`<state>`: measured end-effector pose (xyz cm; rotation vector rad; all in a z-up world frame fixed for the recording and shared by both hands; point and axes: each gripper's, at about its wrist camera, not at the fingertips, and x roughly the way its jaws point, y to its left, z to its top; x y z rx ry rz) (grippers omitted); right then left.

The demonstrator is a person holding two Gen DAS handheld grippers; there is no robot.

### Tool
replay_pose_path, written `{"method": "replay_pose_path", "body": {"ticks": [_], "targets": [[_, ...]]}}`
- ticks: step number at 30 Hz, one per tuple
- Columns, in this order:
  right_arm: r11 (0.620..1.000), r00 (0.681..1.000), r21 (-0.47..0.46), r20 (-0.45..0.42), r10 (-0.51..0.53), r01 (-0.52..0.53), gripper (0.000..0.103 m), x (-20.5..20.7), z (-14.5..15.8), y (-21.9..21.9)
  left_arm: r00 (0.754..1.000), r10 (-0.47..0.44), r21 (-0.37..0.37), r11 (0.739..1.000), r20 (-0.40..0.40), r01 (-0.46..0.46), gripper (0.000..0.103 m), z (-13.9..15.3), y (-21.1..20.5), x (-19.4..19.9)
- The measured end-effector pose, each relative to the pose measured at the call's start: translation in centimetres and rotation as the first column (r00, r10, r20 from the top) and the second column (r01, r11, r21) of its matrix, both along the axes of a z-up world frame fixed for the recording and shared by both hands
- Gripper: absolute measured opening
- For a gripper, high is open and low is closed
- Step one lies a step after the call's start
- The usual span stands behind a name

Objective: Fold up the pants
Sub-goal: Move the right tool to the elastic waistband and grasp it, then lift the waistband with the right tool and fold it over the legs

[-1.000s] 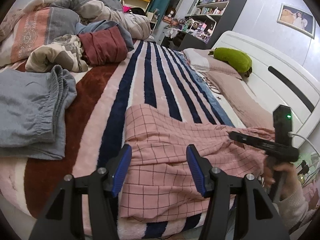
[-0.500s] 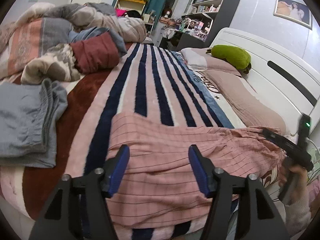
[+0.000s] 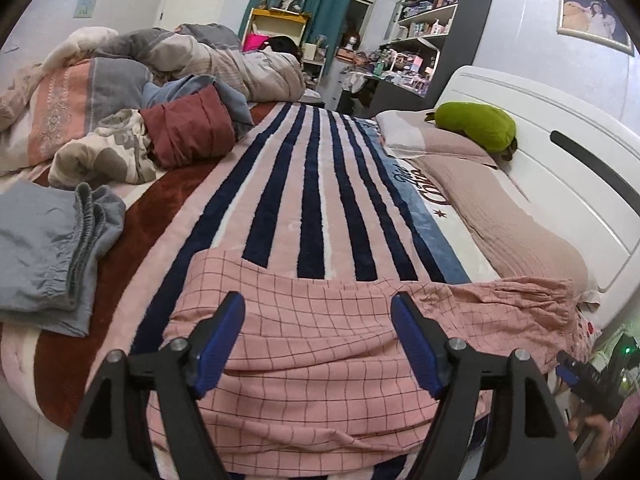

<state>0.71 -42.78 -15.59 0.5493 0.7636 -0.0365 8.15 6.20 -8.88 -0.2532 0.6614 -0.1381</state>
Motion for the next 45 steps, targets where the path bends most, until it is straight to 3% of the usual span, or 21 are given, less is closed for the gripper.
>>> {"method": "replay_pose_path", "body": {"ticks": [4, 7, 11, 13, 15, 17, 18, 20, 32, 45], "targets": [[1.000, 0.997, -0.007, 0.071, 0.030, -0.030, 0.082, 0.9, -0.5, 0.3, 1.000, 0.028, 0.027, 0.999, -0.004, -0.028, 0.072, 0.2, -0.6, 0.4], [0.997, 0.993, 0.059, 0.114, 0.033, -0.040, 0.082, 2.2, -0.9, 0.1, 0.999, 0.047, 0.044, 0.998, 0.008, -0.047, 0.072, 0.3, -0.9, 1.0], [0.998, 0.990, 0.037, 0.135, 0.035, -0.040, 0.080, 3.4, -1.2, 0.8, 0.998, 0.065, 0.053, 0.996, -0.001, -0.065, 0.072, 0.3, -1.0, 2.2], [0.999, 0.989, 0.015, 0.144, 0.043, -0.046, 0.070, 3.9, -1.1, 1.5, 0.997, 0.076, 0.056, 0.996, -0.014, -0.075, 0.072, 0.3, -1.0, 2.8], [0.998, 0.988, 0.015, 0.141, 0.057, -0.059, 0.036, 4.3, -1.3, 1.8, 0.997, 0.081, 0.065, 0.995, -0.015, -0.080, 0.072, 0.4, -1.2, 3.2], [0.998, 0.990, 0.016, 0.127, 0.065, -0.068, 0.019, 4.8, -1.6, 2.1, 0.997, 0.079, 0.075, 0.994, -0.015, -0.078, 0.072, 0.4, -1.5, 3.5], [0.998, 0.989, 0.011, 0.131, 0.065, -0.067, 0.012, 4.9, -1.6, 2.1, 0.997, 0.079, 0.078, 0.994, -0.016, -0.077, 0.072, 0.4, -1.6, 3.6], [0.998, 0.985, 0.012, 0.160, 0.064, -0.067, 0.009, 4.7, -1.0, 2.0, 0.997, 0.075, 0.080, 0.994, -0.020, -0.073, 0.072, 0.3, -1.8, 3.7], [0.985, 0.918, -0.024, 0.360, 0.167, -0.170, 0.005, 5.3, 5.6, 5.8, 0.998, 0.064, 0.097, 0.993, 0.015, -0.065, 0.072, 1.8, -2.5, 3.7], [0.950, 0.848, -0.077, 0.434, 0.304, -0.301, 0.005, 6.3, 10.6, 10.7, 0.988, 0.114, 0.045, 0.992, 0.101, -0.119, 0.072, 3.0, 2.2, 0.1]]}}
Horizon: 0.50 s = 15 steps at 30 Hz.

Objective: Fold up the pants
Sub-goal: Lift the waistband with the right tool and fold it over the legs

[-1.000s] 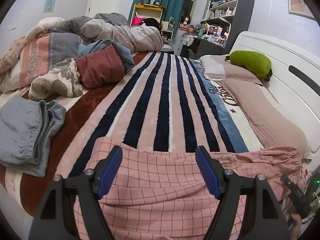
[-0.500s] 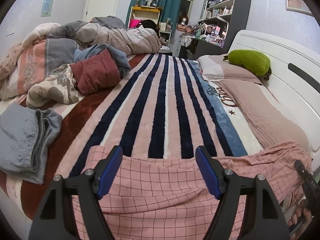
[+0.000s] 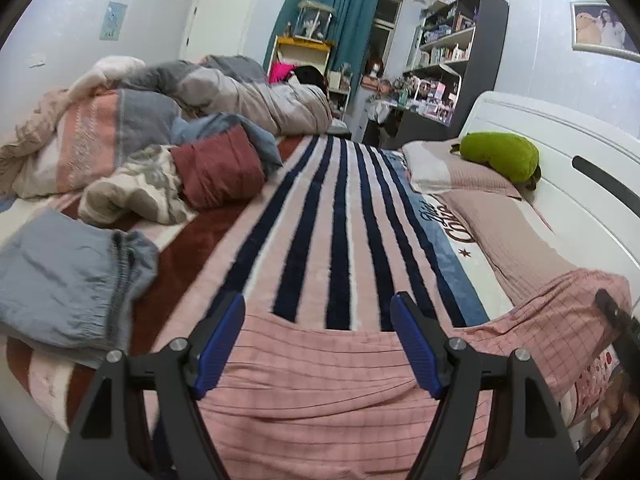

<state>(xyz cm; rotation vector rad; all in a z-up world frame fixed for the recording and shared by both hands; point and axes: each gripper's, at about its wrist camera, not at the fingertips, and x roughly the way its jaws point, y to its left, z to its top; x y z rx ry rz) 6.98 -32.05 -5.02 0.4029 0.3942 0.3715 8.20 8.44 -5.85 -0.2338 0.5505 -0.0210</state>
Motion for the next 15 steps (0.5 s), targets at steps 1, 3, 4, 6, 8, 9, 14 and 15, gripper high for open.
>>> {"method": "replay_pose_path", "body": {"ticks": [1, 3, 4, 6, 8, 9, 14, 15], "targets": [[1.000, 1.000, -0.009, 0.006, 0.011, -0.011, 0.005, 0.1, 0.3, 0.4, 1.000, -0.004, 0.001, 1.000, 0.010, 0.004, 0.072, 0.1, 0.6, -0.4], [0.999, 0.999, -0.037, 0.010, 0.038, -0.038, 0.005, 0.4, 1.2, 2.1, 1.000, -0.008, 0.002, 1.000, 0.016, 0.008, 0.072, 0.1, 1.9, -1.1], [0.998, 0.999, -0.045, 0.012, 0.047, -0.047, 0.005, 0.5, 1.5, 2.5, 1.000, -0.015, 0.005, 1.000, 0.019, 0.015, 0.072, 0.0, 2.6, -1.5], [0.995, 0.997, -0.068, 0.018, 0.073, -0.072, 0.005, 0.7, 2.3, 4.1, 0.999, -0.016, 0.012, 1.000, 0.028, 0.016, 0.072, -0.1, 3.9, -2.1], [0.992, 0.995, -0.084, 0.022, 0.099, -0.096, 0.005, 0.8, 3.1, 5.9, 0.999, -0.021, 0.005, 1.000, 0.038, 0.021, 0.072, -0.3, 5.2, -2.8], [0.990, 0.994, -0.092, 0.023, 0.109, -0.107, 0.005, 0.9, 3.5, 6.8, 0.999, -0.025, -0.005, 1.000, 0.045, 0.026, 0.072, -0.4, 6.0, -3.3], [0.973, 0.983, -0.152, 0.018, 0.180, -0.176, 0.005, 1.4, 4.9, 12.6, 0.997, -0.023, -0.043, 0.999, 0.080, 0.027, 0.072, -1.2, 9.5, -5.2], [0.966, 0.979, -0.167, 0.015, 0.203, -0.198, 0.005, 1.5, 5.0, 14.2, 0.996, -0.022, -0.049, 0.998, 0.082, 0.026, 0.072, -1.3, 10.1, -5.5]]}}
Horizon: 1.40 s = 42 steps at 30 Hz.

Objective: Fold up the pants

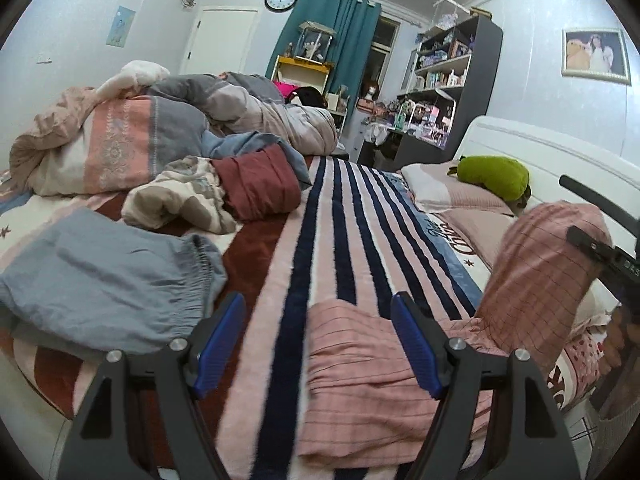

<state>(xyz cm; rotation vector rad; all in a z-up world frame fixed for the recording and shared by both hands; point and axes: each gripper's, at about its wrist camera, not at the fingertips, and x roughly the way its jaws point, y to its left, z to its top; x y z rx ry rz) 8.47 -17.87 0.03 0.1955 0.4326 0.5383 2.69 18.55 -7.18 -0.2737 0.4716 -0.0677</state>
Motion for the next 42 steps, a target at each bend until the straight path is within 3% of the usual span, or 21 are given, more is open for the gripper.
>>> {"method": "replay_pose_path", "body": {"ticks": [6, 10, 13, 18, 19, 21, 24, 27, 30, 33, 37, 39, 41, 42], "targets": [[0.987, 0.989, -0.076, -0.054, 0.137, -0.141, 0.004, 0.6, -1.3, 8.9, 1.000, 0.016, -0.026, 1.000, 0.003, -0.016, 0.072, -1.1, 3.0, -1.8], [0.962, 0.965, -0.148, -0.161, 0.208, -0.232, 0.004, 0.9, -5.3, 14.2, 1.000, 0.022, -0.066, 0.998, -0.006, -0.022, 0.072, -1.8, 4.5, -2.5], [0.943, 0.944, -0.190, -0.241, 0.224, -0.272, 0.004, 1.0, -8.4, 16.7, 1.000, 0.023, -0.075, 0.997, -0.017, -0.025, 0.072, -2.3, 5.1, -2.7], [0.911, 0.919, -0.250, -0.310, 0.245, -0.328, 0.010, 0.2, -11.2, 18.6, 0.999, 0.006, -0.095, 0.995, -0.032, -0.009, 0.072, -2.9, 5.2, -2.5], [0.907, 0.913, -0.251, -0.322, 0.252, -0.339, 0.012, 0.1, -11.4, 18.6, 0.999, 0.002, -0.097, 0.995, -0.034, -0.005, 0.072, -3.0, 5.1, -2.4], [0.901, 0.897, -0.231, -0.342, 0.279, -0.368, 0.028, -0.3, -11.5, 18.2, 0.999, -0.018, -0.105, 0.994, -0.037, 0.014, 0.072, -3.0, 4.7, -2.1], [0.900, 0.875, -0.163, -0.355, 0.330, -0.405, 0.042, -1.0, -10.4, 17.0, 0.997, -0.062, -0.124, 0.991, -0.037, 0.057, 0.076, -3.0, 3.7, -1.7], [0.908, 0.891, -0.148, -0.307, 0.334, -0.392, 0.047, -1.9, -8.1, 14.7, 0.990, -0.137, -0.146, 0.981, -0.035, 0.131, 0.079, -2.9, 1.8, -1.1], [0.929, 0.942, -0.225, -0.237, 0.239, -0.293, 0.051, -2.4, -6.5, 11.7, 0.980, -0.195, -0.150, 0.971, -0.045, 0.187, 0.079, -2.9, -0.6, -0.1], [0.931, 0.969, -0.303, -0.200, 0.144, -0.201, 0.052, -2.1, -6.5, 9.0, 0.968, -0.240, -0.114, 0.966, -0.073, 0.231, 0.079, -3.2, -3.6, 1.2], [0.954, 0.963, -0.259, -0.255, 0.085, -0.153, 0.052, -1.3, -8.2, 5.5, 0.958, -0.252, -0.022, 0.968, -0.135, 0.251, 0.079, -3.9, -7.4, 3.0], [0.959, 0.958, -0.243, -0.277, 0.073, -0.143, 0.052, -1.1, -9.1, 4.5, 0.964, -0.205, 0.046, 0.975, -0.169, 0.215, 0.079, -4.3, -8.8, 3.7], [0.960, 0.953, -0.244, -0.298, 0.060, -0.137, 0.052, -1.2, -10.2, 3.8, 0.970, -0.160, 0.066, 0.982, -0.184, 0.175, 0.079, -4.7, -9.2, 4.2], [0.960, 0.949, -0.245, -0.309, 0.058, -0.138, 0.052, -1.3, -10.8, 3.5, 0.972, -0.137, 0.063, 0.986, -0.192, 0.152, 0.071, -4.9, -9.0, 4.3]]}}
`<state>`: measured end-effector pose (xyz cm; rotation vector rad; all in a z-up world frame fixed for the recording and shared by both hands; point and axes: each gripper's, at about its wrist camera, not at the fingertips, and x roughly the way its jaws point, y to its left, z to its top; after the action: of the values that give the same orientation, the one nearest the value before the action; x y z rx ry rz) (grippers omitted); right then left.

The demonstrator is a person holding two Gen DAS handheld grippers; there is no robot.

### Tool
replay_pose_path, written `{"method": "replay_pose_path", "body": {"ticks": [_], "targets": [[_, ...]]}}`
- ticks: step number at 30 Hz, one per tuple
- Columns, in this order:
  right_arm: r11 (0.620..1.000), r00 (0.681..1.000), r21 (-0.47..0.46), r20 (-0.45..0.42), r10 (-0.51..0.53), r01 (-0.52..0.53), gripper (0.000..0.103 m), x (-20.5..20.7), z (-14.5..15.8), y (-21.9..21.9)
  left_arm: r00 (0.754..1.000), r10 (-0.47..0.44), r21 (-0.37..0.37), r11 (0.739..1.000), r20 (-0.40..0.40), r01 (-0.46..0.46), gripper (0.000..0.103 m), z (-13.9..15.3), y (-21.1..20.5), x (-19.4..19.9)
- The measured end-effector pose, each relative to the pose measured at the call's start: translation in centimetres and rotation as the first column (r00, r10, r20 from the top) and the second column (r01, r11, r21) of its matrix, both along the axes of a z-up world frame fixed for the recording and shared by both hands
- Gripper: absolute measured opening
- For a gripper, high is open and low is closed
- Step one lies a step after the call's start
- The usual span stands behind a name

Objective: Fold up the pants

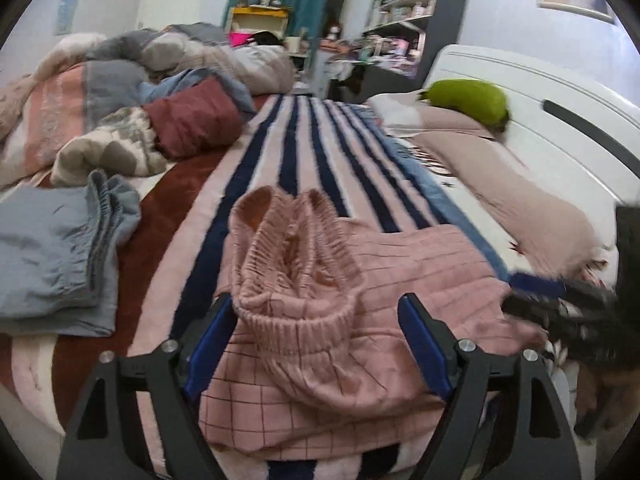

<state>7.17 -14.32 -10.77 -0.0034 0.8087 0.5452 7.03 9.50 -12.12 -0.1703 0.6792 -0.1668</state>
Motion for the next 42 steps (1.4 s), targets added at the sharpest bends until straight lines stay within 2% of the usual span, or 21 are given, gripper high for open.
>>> {"method": "replay_pose_path", "body": {"ticks": [1, 2, 3, 7, 10, 15, 17, 20, 23, 26, 29, 32, 34, 38, 40, 42], "targets": [[1.000, 1.000, -0.005, -0.010, -0.003, 0.003, 0.052, -0.1, -0.5, -0.2, 1.000, 0.023, 0.000, 1.000, -0.003, -0.023, 0.063, -0.2, 0.3, 0.1], [1.000, 1.000, -0.014, -0.019, -0.004, 0.004, 0.052, -0.3, -1.1, -0.3, 0.999, 0.046, 0.005, 0.999, -0.012, -0.046, 0.046, -0.5, 0.7, 0.1], [1.000, 1.000, -0.019, -0.026, 0.002, -0.003, 0.052, -0.5, -1.6, -0.3, 0.997, 0.070, 0.005, 0.998, -0.028, -0.070, 0.041, -0.8, 1.3, 0.1], [0.998, 1.000, -0.056, -0.014, 0.021, -0.022, 0.053, -1.8, -2.5, -0.1, 0.986, 0.160, -0.036, 0.986, -0.053, -0.162, 0.041, -1.9, 4.0, -0.8], [0.996, 1.000, -0.085, -0.004, 0.022, -0.022, 0.053, -2.6, -2.9, -0.2, 0.981, 0.184, -0.055, 0.981, -0.061, -0.187, 0.050, -2.4, 5.2, -1.3], [0.995, 1.000, -0.100, -0.011, 0.028, -0.029, 0.053, -2.8, -2.6, -0.2, 0.987, 0.157, -0.063, 0.985, -0.042, -0.159, 0.055, -1.5, 5.5, -1.8], [0.998, 0.999, -0.055, -0.017, 0.037, -0.038, 0.052, -2.6, -1.6, -0.8, 0.991, 0.134, -0.085, 0.987, -0.012, -0.134, 0.060, -0.5, 5.7, -1.8], [0.999, 0.999, 0.033, -0.017, 0.038, -0.037, 0.052, -1.6, 0.1, -2.0, 0.995, 0.094, -0.080, 0.993, 0.040, -0.090, 0.061, 1.4, 5.5, -0.9], [1.000, 1.000, 0.008, 0.014, 0.003, -0.003, 0.052, 0.0, 1.1, -2.3, 0.996, 0.041, -0.054, 0.998, 0.078, -0.037, 0.062, 2.9, 4.5, 0.7], [0.999, 1.000, -0.033, 0.028, -0.014, 0.015, 0.052, 1.5, 1.0, -2.1, 0.998, 0.043, 0.011, 0.999, 0.036, -0.043, 0.062, 2.4, 3.6, 3.1], [0.998, 0.999, -0.046, -0.015, -0.037, 0.037, 0.052, 2.8, -0.2, -2.0, 0.996, 0.082, -0.004, 0.997, -0.034, -0.082, 0.062, 0.3, 4.3, 5.1], [0.996, 0.997, -0.070, -0.053, -0.061, 0.058, 0.052, 3.1, -1.8, -2.5, 0.987, 0.138, 0.015, 0.990, -0.078, -0.137, 0.062, -1.7, 5.6, 5.6], [0.994, 0.993, -0.082, -0.089, -0.079, 0.072, 0.052, 3.2, -3.2, -3.3, 0.984, 0.145, 0.000, 0.989, -0.106, -0.146, 0.063, -2.8, 6.5, 5.6], [0.995, 0.982, -0.014, -0.162, -0.097, 0.096, 0.057, 3.4, -4.3, -5.1, 0.985, 0.134, -0.024, 0.990, -0.110, -0.138, 0.064, -2.8, 7.2, 5.0], [0.995, 0.980, 0.017, -0.175, -0.098, 0.103, 0.057, 3.5, -4.0, -5.7, 0.990, 0.094, -0.063, 0.993, -0.106, -0.101, 0.064, -2.2, 7.6, 4.7], [0.993, 0.981, 0.051, -0.173, -0.092, 0.103, 0.057, 3.7, -3.5, -6.1, 0.992, -0.002, -0.154, 0.988, -0.127, -0.018, 0.065, -1.8, 8.1, 4.5]]}}
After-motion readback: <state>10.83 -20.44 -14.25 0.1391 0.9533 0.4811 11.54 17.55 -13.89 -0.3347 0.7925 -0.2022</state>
